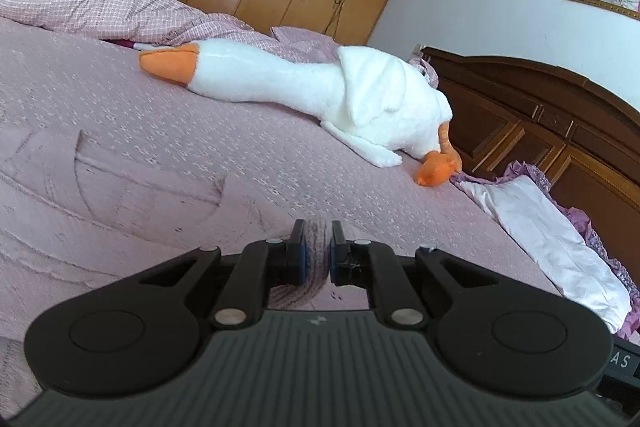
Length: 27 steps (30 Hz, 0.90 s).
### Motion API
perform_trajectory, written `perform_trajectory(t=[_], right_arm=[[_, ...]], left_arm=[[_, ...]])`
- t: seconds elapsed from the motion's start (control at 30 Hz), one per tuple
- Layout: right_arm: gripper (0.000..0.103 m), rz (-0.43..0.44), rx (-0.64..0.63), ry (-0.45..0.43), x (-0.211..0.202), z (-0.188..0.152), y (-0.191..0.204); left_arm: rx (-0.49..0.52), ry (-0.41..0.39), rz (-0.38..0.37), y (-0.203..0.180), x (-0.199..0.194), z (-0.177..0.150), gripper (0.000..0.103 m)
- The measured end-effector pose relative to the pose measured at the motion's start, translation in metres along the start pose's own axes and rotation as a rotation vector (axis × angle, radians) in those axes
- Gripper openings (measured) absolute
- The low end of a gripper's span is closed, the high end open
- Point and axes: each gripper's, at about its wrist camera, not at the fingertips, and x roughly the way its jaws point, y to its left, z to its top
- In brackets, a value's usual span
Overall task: Fold small clothes
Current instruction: 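Lift the sleeve with the left tool and fold it across the cardigan body, then open the left tool to release the folded sleeve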
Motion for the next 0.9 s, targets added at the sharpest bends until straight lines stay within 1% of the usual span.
perform_trajectory(t=[0.23, 0.33, 0.53, 0.6, 0.63, 0.67, 0.7, 0.73, 0.77, 0.83, 0.9], right_arm=[[0.103, 0.001, -0.006, -0.003, 0.001, 0.001, -0.002], [0.103, -0.003, -0.006, 0.0, 0.002, 0.0, -0.003], [0.103, -0.007, -0.009, 0.005, 0.003, -0.001, -0.003], [0.103, -0.009, -0.009, 0.009, 0.004, -0.001, -0.003], [0.103, -0.01, -0.008, 0.011, 0.005, -0.001, -0.003], [0.103, -0.011, -0.008, 0.012, 0.005, -0.002, -0.003], [0.103, -0.011, -0.008, 0.014, 0.005, -0.002, -0.003], [0.103, -0.009, -0.008, 0.015, 0.006, -0.002, -0.003], [0.103, -0.004, -0.01, 0.017, 0.006, -0.002, -0.002], [0.103, 0.008, -0.014, 0.021, 0.006, -0.003, 0.0], [0.103, 0.054, -0.009, 0.044, 0.007, -0.004, 0.003]], left_arm=[[0.004, 0.016, -0.022, -0.005, 0.003, -0.01, 0.011], [0.035, 0.027, -0.031, -0.007, 0.005, -0.016, 0.011], [0.046, 0.043, -0.059, -0.009, 0.006, -0.025, 0.012], [0.049, 0.048, -0.064, -0.01, 0.005, -0.026, 0.02], [0.044, 0.047, -0.077, -0.011, 0.003, -0.024, 0.032], [0.042, 0.038, -0.087, -0.012, 0.0, -0.022, 0.047], [0.046, 0.021, -0.096, -0.013, -0.004, -0.02, 0.054], [0.053, 0.001, -0.094, -0.015, -0.008, -0.017, 0.067], [0.057, -0.017, -0.089, -0.015, -0.013, -0.012, 0.072], [0.052, -0.043, -0.083, -0.011, -0.023, -0.001, 0.075], [0.045, -0.065, -0.07, -0.002, -0.037, 0.013, 0.076]])
